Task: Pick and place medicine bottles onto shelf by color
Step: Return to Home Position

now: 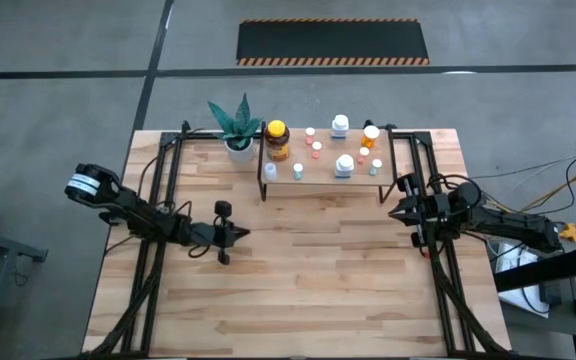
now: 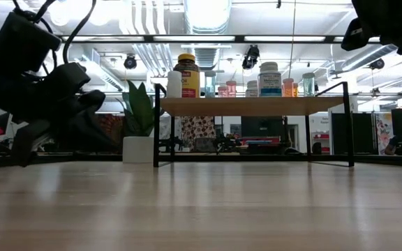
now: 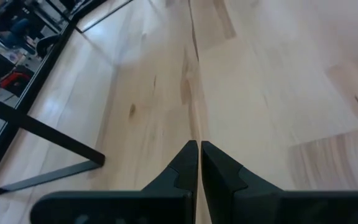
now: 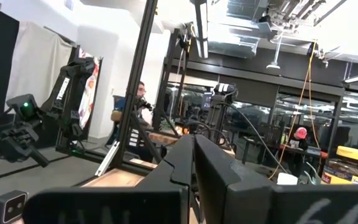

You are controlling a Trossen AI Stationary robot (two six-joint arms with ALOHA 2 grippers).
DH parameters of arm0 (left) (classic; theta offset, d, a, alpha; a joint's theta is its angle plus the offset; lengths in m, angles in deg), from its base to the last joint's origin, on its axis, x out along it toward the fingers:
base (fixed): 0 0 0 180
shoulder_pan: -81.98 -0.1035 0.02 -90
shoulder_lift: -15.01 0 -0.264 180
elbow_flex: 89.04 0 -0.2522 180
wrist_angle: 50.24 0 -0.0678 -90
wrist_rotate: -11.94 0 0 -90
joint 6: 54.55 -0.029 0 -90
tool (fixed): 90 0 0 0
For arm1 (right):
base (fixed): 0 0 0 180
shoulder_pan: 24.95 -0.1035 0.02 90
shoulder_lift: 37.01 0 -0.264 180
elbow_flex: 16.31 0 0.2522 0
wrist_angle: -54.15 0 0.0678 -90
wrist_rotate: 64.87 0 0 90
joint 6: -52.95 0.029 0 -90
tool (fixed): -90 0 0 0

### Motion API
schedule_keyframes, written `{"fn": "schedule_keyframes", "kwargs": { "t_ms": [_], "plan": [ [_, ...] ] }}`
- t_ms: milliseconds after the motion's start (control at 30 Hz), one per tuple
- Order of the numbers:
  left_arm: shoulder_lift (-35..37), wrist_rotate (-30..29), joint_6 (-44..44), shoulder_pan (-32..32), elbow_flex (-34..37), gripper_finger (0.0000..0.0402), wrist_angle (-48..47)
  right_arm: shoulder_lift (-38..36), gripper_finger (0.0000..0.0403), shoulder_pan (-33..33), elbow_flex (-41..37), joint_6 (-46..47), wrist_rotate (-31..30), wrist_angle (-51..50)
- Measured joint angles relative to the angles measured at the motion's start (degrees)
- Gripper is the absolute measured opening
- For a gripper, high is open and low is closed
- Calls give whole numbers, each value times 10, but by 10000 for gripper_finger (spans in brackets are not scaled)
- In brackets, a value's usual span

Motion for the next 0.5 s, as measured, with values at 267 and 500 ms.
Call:
{"fn": "schedule_keyframes", "kwargs": {
  "t_ms": [267,500],
  "plan": [
    [0,0,2,0,-7,2,1,0,9,0,0,0,0,0],
    [0,1,3,0,-7,2,1,0,9,0,0,0,0,0]
  ]
}}
